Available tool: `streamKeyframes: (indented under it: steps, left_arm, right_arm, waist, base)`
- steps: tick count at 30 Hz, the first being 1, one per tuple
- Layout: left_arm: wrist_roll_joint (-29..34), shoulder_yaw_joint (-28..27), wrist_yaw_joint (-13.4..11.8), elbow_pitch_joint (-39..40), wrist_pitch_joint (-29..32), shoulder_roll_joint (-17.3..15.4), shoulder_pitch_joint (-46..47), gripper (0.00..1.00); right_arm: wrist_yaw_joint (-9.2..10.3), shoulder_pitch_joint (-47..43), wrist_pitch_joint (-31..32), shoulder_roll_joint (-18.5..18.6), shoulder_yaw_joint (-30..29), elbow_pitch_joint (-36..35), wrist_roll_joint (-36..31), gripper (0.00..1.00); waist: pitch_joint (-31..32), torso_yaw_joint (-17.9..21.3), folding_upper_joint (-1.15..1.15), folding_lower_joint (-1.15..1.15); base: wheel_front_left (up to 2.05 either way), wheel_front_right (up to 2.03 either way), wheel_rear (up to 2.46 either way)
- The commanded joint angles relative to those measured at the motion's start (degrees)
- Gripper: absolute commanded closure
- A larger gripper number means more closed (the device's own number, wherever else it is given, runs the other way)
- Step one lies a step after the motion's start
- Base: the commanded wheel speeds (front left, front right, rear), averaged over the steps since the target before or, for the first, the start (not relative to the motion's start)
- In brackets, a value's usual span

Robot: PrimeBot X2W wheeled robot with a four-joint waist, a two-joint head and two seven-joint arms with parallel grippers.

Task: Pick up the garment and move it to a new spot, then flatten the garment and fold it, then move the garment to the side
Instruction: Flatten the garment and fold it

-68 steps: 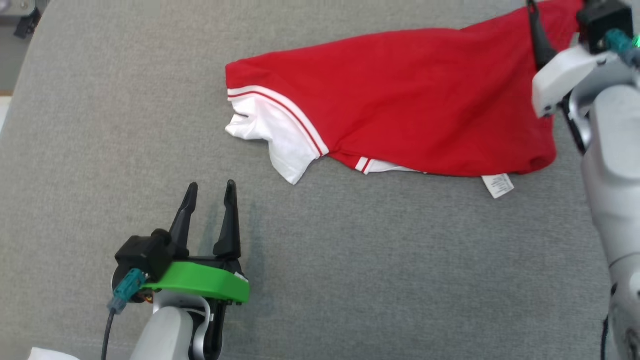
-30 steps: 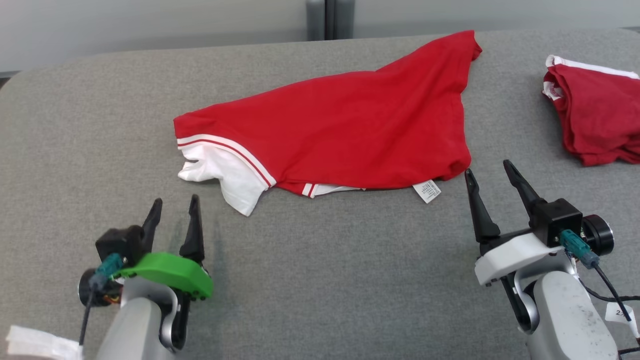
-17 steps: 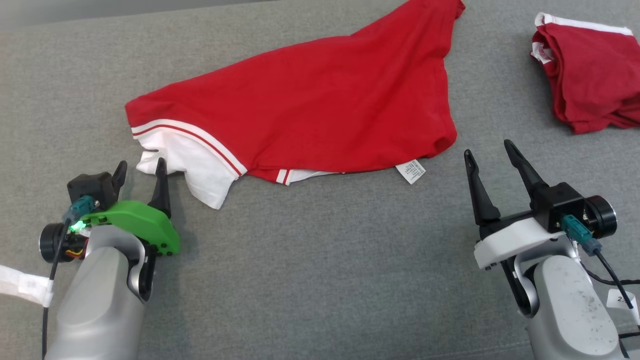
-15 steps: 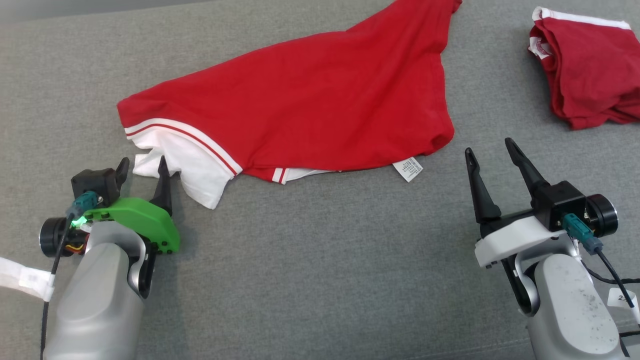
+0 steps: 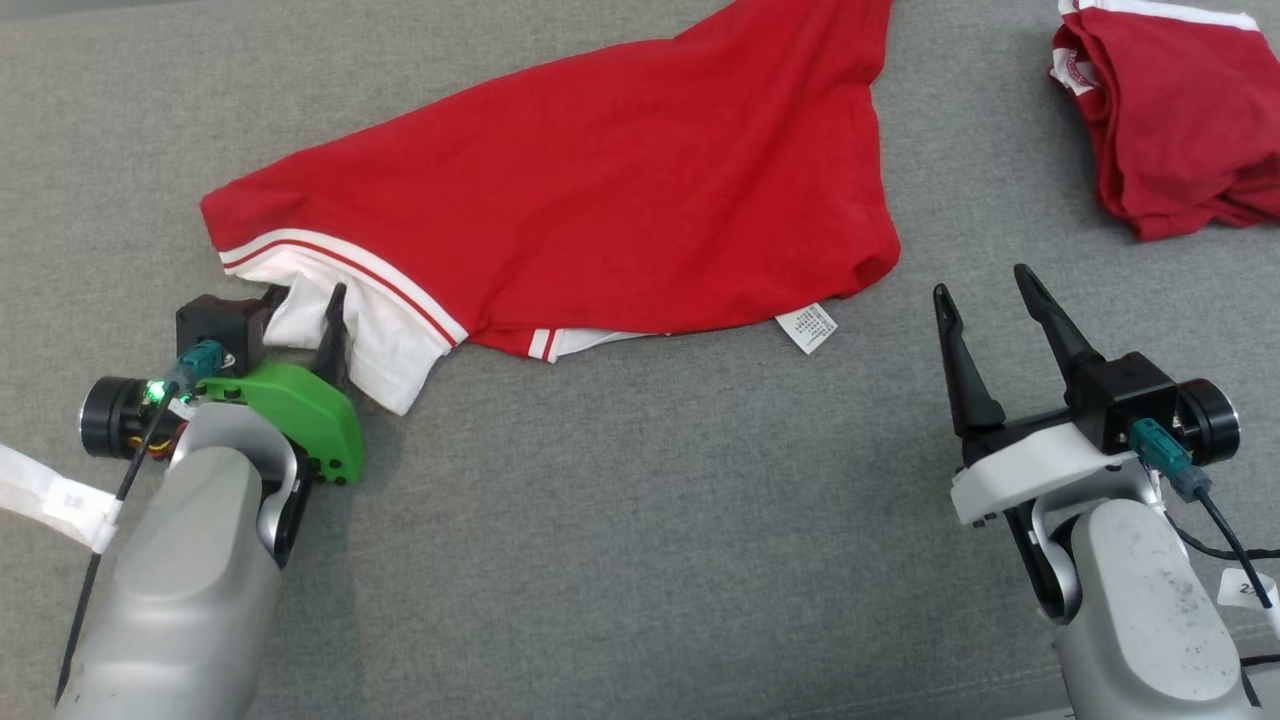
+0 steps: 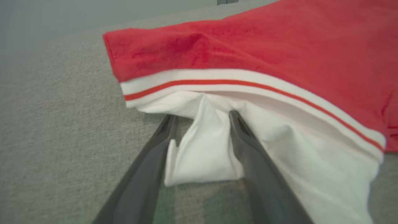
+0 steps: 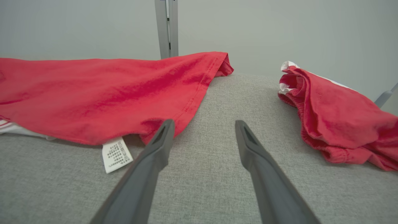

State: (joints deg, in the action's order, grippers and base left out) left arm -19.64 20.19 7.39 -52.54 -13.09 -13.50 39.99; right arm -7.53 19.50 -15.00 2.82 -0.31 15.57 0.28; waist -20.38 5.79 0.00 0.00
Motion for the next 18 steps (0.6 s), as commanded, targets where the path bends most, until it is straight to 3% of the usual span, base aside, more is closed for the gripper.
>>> streamKeyframes:
  steps: [1, 9, 18]
  left_arm:
    - [-0.6, 0.4, 0.2, -0.3, 0.0, -0.7, 1.1, 1.00]
    - [-4.5, 2.5, 0.2, 4.6, -1.3, -1.3, -2.1, 1.00]
    - [-9.7, 0.5, -0.3, 23.8, -1.4, -2.4, -15.5, 1.00]
  right_arm:
    - [0.09, 0.5, -0.2, 0.2, 0.0, 0.1, 0.0, 0.00]
    - [0.09, -0.7, -0.2, 0.2, -1.1, 0.5, 0.5, 0.00]
    - [0.09, -3.8, -0.2, 0.2, -2.4, 1.3, 1.2, 0.00]
  waist:
    - [0.1, -0.1, 0.00, 0.00]
    - [2.5, -2.0, 0.00, 0.00]
    - [8.0, -6.1, 0.00, 0.00]
  base:
    - [0.00, 0.00, 0.00]
    - [0.00, 0.00, 0.00]
    - [0.00, 0.00, 0.00]
